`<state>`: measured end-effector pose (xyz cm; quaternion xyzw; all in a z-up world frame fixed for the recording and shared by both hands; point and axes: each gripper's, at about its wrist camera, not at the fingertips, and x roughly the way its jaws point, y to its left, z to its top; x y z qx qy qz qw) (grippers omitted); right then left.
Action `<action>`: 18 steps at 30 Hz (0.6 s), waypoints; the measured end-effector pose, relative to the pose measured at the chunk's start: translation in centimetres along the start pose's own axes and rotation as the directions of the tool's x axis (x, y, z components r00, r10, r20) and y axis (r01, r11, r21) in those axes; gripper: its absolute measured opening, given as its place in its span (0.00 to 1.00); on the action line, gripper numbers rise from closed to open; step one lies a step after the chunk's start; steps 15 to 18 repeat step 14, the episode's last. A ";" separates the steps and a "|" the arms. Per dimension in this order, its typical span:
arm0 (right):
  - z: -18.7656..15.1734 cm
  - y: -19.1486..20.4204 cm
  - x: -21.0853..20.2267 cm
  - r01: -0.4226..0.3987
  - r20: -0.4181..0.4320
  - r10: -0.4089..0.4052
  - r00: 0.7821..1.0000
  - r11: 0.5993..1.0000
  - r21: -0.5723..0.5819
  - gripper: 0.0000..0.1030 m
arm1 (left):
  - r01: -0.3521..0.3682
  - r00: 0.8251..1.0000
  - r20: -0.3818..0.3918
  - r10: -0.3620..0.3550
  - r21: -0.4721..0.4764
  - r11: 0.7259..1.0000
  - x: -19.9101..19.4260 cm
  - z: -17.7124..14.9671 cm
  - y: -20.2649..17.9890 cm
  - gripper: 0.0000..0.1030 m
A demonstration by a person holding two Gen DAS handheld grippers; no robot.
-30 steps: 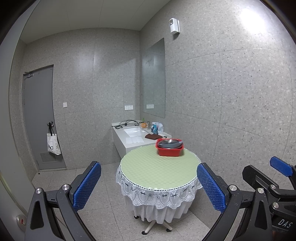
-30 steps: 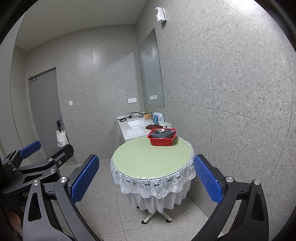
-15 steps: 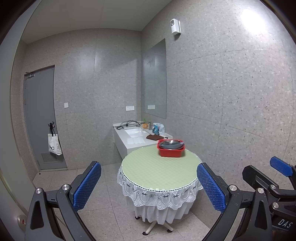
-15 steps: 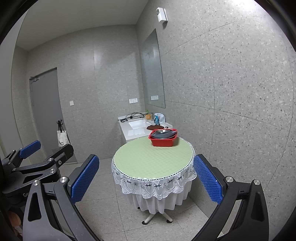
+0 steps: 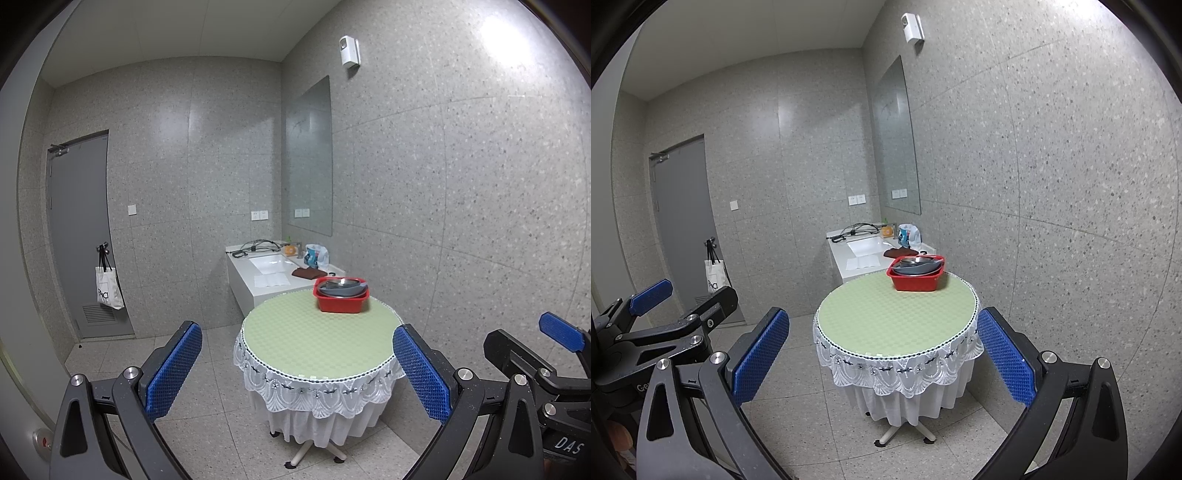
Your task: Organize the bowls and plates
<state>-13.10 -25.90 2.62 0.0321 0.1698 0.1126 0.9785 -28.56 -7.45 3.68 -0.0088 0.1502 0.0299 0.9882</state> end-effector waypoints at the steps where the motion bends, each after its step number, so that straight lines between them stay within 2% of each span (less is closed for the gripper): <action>1: 0.0 -0.1 0.0 0.000 0.000 0.000 1.000 1.000 0.000 1.00 | 0.000 1.000 0.000 0.000 0.000 1.000 0.0 0.0 0.0 0.99; 8: 0.0 -0.8 0.9 -0.004 -0.005 0.004 1.000 1.000 0.006 1.00 | -0.004 1.000 -0.002 0.004 -0.001 1.000 0.7 0.0 -0.1 0.99; 14: 0.2 -1.1 3.2 -0.015 -0.021 0.015 1.000 1.000 0.016 1.00 | -0.011 1.000 -0.019 0.011 -0.002 1.000 3.7 0.3 0.6 0.99; 18: 0.2 -1.1 3.2 -0.015 -0.021 0.015 1.000 1.000 0.016 1.00 | -0.011 1.000 -0.019 0.011 -0.002 1.000 3.7 0.3 0.6 0.99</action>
